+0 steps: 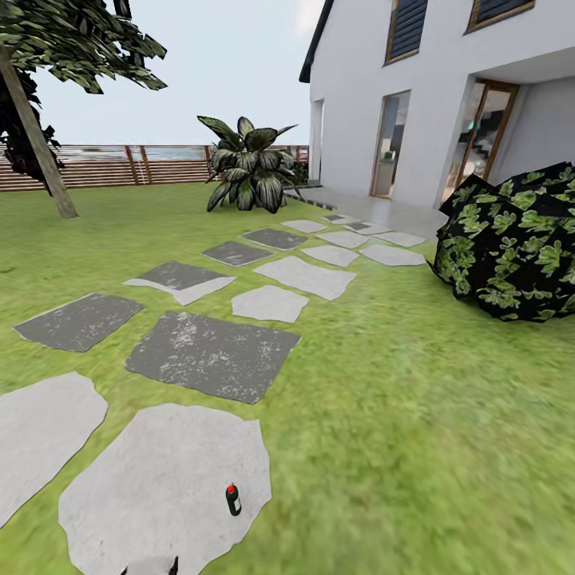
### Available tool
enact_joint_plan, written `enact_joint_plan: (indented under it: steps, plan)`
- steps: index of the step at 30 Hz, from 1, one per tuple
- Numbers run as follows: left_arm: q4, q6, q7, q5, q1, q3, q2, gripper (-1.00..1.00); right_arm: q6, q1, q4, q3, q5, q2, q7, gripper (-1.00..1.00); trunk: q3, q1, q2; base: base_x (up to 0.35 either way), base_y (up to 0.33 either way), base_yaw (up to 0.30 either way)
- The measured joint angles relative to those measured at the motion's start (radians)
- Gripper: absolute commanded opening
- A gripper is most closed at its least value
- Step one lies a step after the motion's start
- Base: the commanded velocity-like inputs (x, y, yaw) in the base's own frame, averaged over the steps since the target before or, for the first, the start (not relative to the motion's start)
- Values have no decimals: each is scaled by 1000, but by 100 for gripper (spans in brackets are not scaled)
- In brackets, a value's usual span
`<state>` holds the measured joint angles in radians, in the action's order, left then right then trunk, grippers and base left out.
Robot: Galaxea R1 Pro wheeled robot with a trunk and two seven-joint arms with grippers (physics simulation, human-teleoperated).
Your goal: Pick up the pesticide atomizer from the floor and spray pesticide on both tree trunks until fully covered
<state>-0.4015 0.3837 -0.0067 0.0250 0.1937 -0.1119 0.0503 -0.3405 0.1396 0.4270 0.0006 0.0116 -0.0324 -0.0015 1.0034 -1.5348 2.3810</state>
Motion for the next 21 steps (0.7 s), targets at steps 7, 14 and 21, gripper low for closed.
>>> enact_joint_plan:
  steps: [7, 14, 21]
  plan:
    - [48, -51, 3, -96, 243, 0, -14, 100, 2, 4, 143, -4, -1, 0, -1, 100, 0, 0, 0, 0, 0, 0]
    - [47, -95, 18, -158, 344, -2, -21, 100, 15, 188, 275, -3, -2, 9, -104, 100, 0, 0, 0, 0, 0, 0]
    - [50, -85, 18, -159, 344, -2, -19, 100, 11, 224, 265, 0, -6, 11, -159, 100, 0, 0, 0, 3, 0, 0]
